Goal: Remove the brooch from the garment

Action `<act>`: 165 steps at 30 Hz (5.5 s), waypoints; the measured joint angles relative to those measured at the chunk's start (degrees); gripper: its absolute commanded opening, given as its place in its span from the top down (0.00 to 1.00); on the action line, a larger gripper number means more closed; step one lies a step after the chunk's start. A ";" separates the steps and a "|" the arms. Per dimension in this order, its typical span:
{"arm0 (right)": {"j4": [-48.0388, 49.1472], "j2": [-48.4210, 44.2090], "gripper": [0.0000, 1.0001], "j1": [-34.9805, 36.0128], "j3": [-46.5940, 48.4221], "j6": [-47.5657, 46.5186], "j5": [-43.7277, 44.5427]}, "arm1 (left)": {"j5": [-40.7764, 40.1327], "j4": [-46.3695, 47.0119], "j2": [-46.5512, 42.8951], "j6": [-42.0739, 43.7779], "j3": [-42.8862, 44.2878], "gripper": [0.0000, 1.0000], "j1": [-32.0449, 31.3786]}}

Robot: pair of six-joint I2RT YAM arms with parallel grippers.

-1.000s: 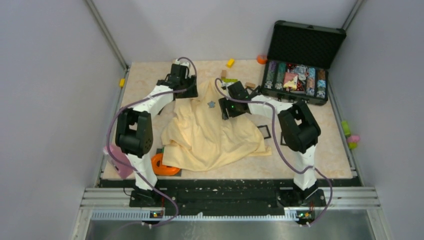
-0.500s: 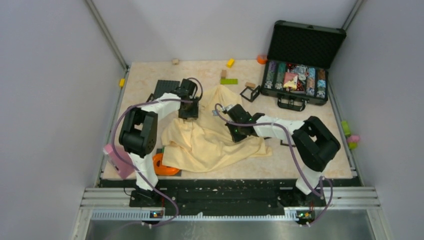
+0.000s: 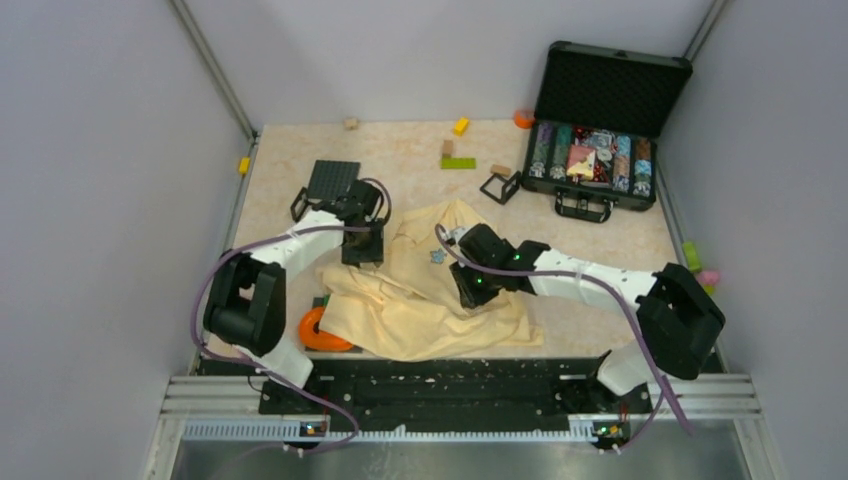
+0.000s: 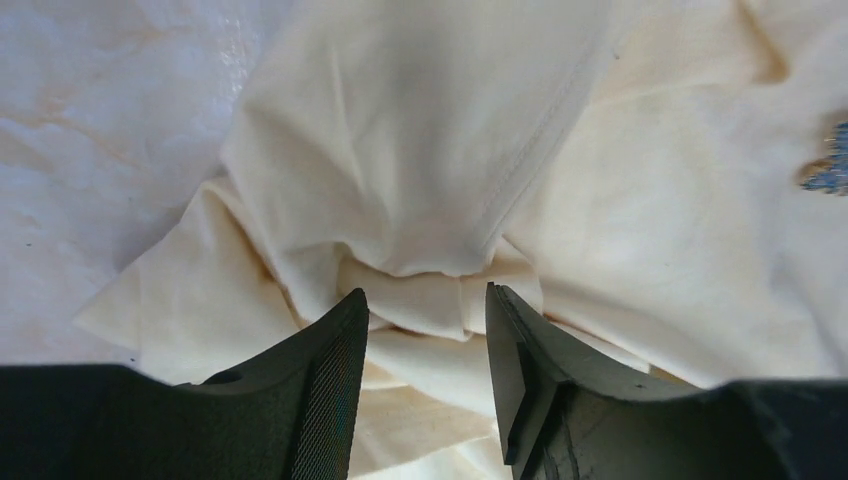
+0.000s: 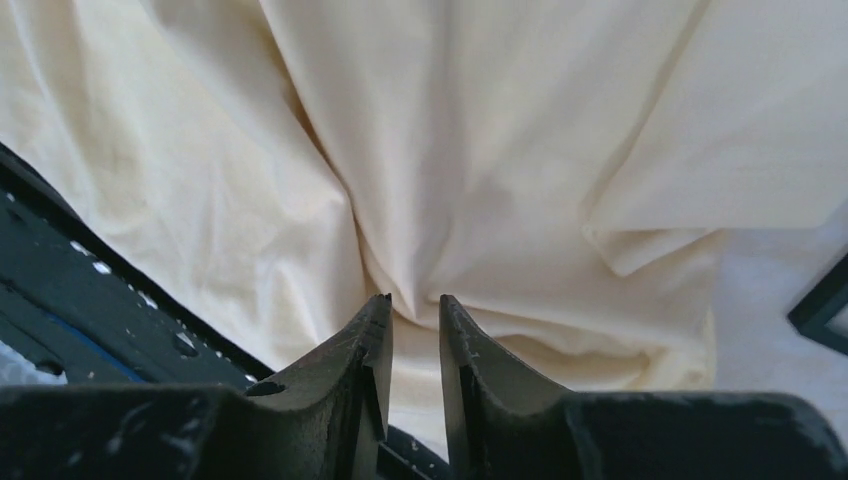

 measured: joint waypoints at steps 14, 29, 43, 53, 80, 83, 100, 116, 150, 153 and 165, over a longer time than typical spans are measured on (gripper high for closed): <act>7.78 -0.24 0.59 -13.70 5.46 -0.44 -3.30 | 1.44 10.97 -6.58 2.69 6.19 0.41 -10.91; 19.87 -10.75 0.46 -20.35 -8.94 6.01 -9.86 | 20.15 23.28 7.65 -6.23 3.41 0.47 -6.43; 26.03 -9.88 0.47 -20.35 -10.05 8.57 -13.20 | 29.53 29.35 14.14 -11.54 2.49 0.58 -4.09; 29.14 -7.23 0.48 -20.35 -12.04 9.68 -14.51 | 35.41 34.23 16.17 -14.14 1.22 0.67 -2.93; 32.74 -4.76 0.40 -20.22 -12.07 2.14 -21.35 | 51.58 53.55 16.41 -26.53 -7.41 1.00 3.61; 35.58 -4.76 0.40 -19.34 -11.87 -0.70 -21.73 | 53.09 55.19 15.65 -28.44 -8.00 1.00 3.89; 59.95 -2.21 0.45 -12.33 -17.22 -30.73 -16.35 | 57.88 62.20 8.96 -36.74 -11.50 1.00 4.15; 71.84 2.25 0.51 -9.01 -22.01 -54.47 -14.58 | 59.52 64.81 8.96 -39.47 -12.31 1.00 4.20; 78.40 7.80 1.00 -6.40 -21.94 -69.09 -9.62 | 60.41 65.70 8.96 -41.57 -12.31 0.68 4.72; 78.84 7.80 1.00 -6.40 -21.86 -68.57 -9.29 | 60.41 64.83 8.81 -40.57 -12.46 0.56 4.87; 74.25 7.52 1.00 -6.36 -19.91 -61.40 -10.47 | 51.04 49.16 -6.10 -24.02 -12.96 0.47 8.70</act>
